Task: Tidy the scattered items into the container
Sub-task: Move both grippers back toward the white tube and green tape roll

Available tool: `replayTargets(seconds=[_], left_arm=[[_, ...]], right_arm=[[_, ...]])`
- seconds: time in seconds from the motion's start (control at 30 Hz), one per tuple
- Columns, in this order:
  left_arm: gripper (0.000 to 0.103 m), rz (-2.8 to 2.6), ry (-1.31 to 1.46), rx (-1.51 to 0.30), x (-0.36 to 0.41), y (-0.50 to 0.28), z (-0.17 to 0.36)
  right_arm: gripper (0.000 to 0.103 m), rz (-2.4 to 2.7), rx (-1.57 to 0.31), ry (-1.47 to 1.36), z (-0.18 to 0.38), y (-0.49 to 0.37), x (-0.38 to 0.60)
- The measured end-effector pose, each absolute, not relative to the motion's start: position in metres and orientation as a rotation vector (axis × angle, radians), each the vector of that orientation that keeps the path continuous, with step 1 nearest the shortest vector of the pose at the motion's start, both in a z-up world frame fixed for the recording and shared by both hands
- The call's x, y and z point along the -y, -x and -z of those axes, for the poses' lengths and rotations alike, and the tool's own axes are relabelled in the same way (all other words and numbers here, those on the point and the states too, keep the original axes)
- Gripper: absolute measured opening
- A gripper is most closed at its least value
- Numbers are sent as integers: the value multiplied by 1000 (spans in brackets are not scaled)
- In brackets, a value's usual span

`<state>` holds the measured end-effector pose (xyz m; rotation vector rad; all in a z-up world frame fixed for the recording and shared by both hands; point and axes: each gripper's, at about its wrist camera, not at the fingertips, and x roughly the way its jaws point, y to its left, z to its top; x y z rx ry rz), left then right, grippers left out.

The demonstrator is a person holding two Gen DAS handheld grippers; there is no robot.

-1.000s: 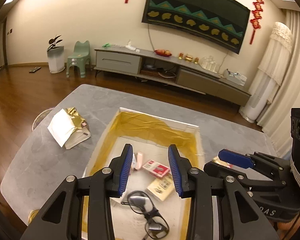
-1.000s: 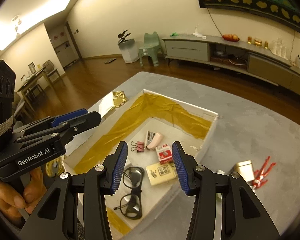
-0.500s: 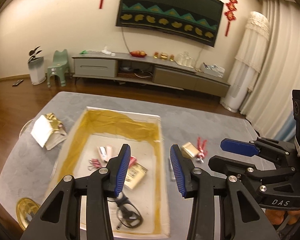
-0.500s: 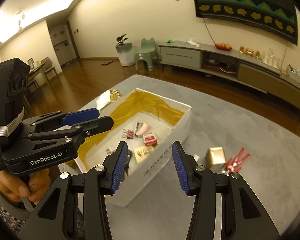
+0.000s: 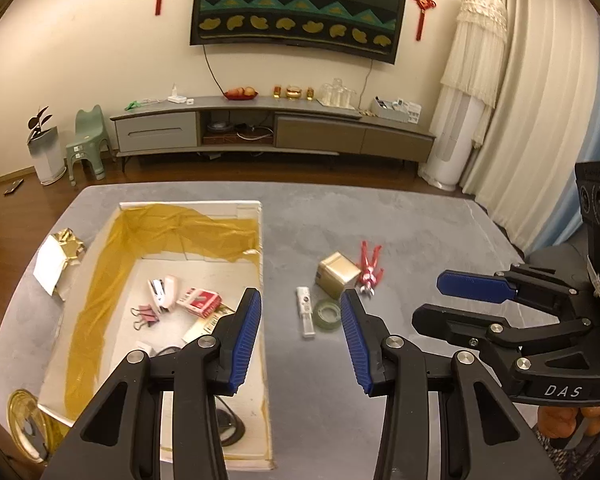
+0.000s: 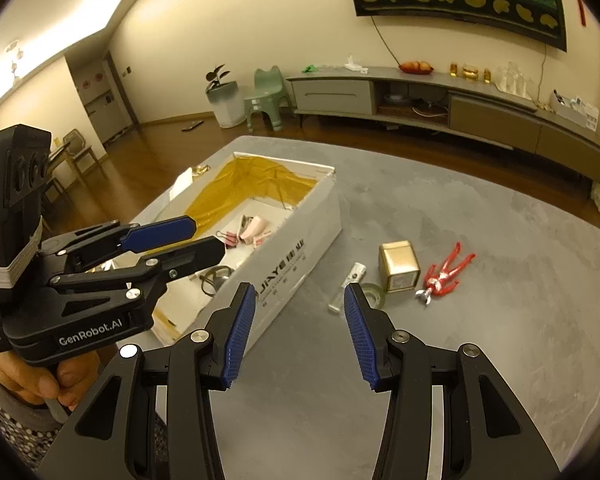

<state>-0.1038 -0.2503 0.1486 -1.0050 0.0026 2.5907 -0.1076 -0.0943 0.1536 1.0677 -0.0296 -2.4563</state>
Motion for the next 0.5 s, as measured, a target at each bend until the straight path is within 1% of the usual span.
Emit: replayTargets(seconds=[0.37,0.4,0.43,0.47,0.5], left_arm=[[43,-2551,1099,-57,222,120,-113],[43,-2556,1111,-57,221,122,-111],[43,-2564,1112,-48,222,124,-109],[43,-2579,1100,-34,225,127,-107],[43,-2601,1106,-21,228,129,-105]], right_arm=[[48,2456,55,-1165,-103,139,78],[40,2455,59,-1180,-97,144,78],[36,2451,68,-1193,-91,149,77],[33,2448,74,-1203,-85,153,77],[33,2448,73,-1216,-80,157,78]])
